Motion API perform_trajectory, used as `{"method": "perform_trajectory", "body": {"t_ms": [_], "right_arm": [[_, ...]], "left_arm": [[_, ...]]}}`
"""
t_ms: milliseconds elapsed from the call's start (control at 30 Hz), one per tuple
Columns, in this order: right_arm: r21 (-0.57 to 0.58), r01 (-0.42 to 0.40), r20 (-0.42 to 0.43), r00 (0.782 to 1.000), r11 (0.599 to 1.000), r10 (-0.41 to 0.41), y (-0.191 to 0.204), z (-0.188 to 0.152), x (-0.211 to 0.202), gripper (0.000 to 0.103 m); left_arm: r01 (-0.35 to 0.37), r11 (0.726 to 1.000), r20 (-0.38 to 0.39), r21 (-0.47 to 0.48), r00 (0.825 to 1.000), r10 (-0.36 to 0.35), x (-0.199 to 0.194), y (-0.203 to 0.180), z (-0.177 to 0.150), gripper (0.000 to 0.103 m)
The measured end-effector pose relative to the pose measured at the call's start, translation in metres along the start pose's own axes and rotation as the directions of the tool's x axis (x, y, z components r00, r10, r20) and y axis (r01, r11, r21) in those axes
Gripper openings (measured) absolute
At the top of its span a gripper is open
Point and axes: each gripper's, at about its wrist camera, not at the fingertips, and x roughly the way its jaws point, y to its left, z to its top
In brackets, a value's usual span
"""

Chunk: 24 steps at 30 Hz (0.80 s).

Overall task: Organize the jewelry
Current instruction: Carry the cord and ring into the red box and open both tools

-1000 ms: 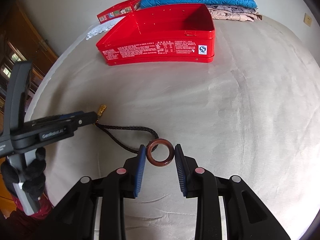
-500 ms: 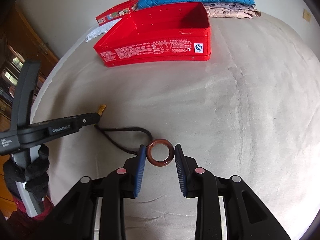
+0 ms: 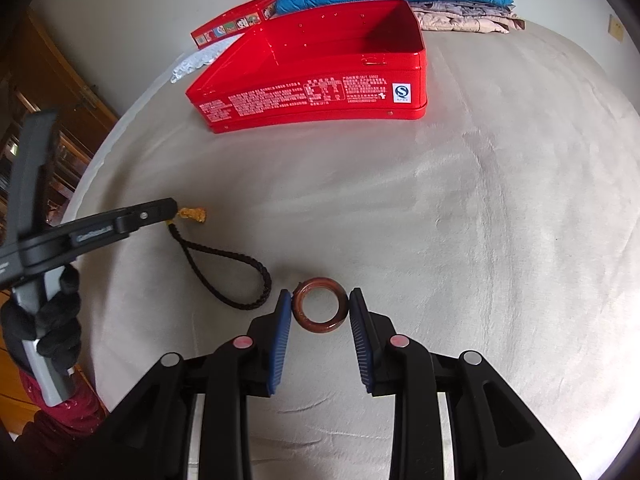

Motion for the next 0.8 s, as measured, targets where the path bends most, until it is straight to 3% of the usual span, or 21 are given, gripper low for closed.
{"method": "perform_trajectory", "body": {"t_ms": [300,800], "right_arm": [[-0.009,0.011,0.028,1.0,1.0,-0.011,0.007,0.004,-0.012,0.03],[-0.04,0.022,0.095,0.995,0.999,-0.018,0.025,0.014,-0.04,0.03]], "left_arm": [[0.024,0.999,0.027,0.033,0.999,-0.025,-0.015,-0.006,-0.01,0.013],[0.039,0.998,0.148,0.056,0.988,-0.047,-0.059,-0.01,-0.003,0.013]]}}
